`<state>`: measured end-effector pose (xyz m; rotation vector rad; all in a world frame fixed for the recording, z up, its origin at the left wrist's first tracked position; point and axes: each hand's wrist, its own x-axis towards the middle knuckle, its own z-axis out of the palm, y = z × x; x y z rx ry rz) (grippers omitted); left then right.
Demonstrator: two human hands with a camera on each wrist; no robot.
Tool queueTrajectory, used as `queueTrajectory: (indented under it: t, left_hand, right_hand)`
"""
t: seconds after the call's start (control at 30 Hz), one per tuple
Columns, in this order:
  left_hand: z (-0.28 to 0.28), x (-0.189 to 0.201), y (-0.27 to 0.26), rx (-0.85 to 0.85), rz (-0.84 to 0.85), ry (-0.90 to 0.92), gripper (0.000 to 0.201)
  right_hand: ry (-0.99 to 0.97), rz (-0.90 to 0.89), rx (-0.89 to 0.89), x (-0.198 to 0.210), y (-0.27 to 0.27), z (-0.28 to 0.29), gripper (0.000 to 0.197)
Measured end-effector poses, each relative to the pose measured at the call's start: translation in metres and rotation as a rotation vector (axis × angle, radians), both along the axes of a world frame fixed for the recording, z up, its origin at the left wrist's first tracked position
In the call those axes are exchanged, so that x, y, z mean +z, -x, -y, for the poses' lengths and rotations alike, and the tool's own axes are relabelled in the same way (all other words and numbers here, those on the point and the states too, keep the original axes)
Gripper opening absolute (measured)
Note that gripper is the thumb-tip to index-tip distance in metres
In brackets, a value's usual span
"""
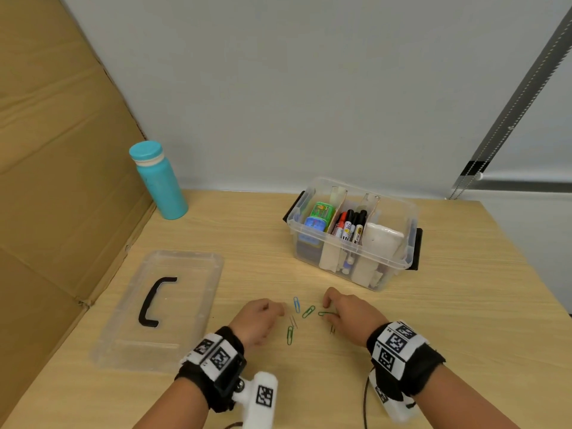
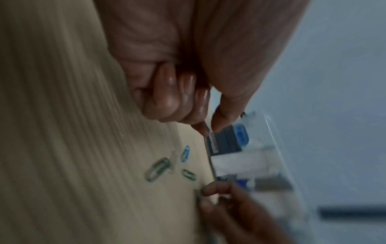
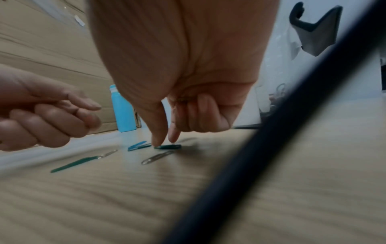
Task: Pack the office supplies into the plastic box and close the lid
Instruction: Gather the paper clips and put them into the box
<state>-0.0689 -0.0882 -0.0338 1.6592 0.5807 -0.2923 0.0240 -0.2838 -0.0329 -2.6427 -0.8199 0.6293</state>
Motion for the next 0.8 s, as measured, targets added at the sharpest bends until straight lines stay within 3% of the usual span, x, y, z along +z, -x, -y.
queueTrajectory:
  t: [0.07, 0.2, 0.37, 0.5, 0.57, 0.63, 0.73, 0.8]
  left_hand:
    - [0.002, -0.006, 0.002, -0.150, 0.074, -0.322, 0.022]
    - [0.008, -0.010, 0.003, -0.229, 0.022, -0.538, 0.033]
    - [0.014, -0.009, 0.001, -0.271, 0.041, -0.612, 0.028]
    - [0.015, -0.007, -0.001, -0.313, 0.059, -0.649, 0.014]
    - [0.016, -0.007, -0.001, -0.321, 0.048, -0.656, 0.017]
    - [0.017, -0.007, -0.003, -0.336, 0.030, -0.650, 0.019]
    - [0.017, -0.009, -0.004, -0.358, 0.011, -0.637, 0.024]
    - [0.017, -0.010, -0.006, -0.366, 0.012, -0.626, 0.026]
  right_hand:
    - [0.036, 0.019, 0.001, -0.001, 0.002, -0.003, 0.015]
    - [0.037, 0.027, -0.027, 0.001, 0.004, -0.008, 0.011]
    - [0.115, 0.089, 0.004, 0.001, 0.002, -0.010, 0.010]
    - [0.170, 0.017, 0.021, 0.001, -0.002, -0.013, 0.014]
    - [0.117, -0.033, 0.021, 0.000, -0.003, -0.012, 0.012]
    - [-0.127, -0.203, -0.088, 0.001, -0.006, -0.005, 0.010]
    - [-0.791, -0.766, -0.520, 0.004, -0.001, 0.018, 0.017]
    - [-1.129, -1.067, -0.698, 0.003, 0.004, 0.034, 0.016]
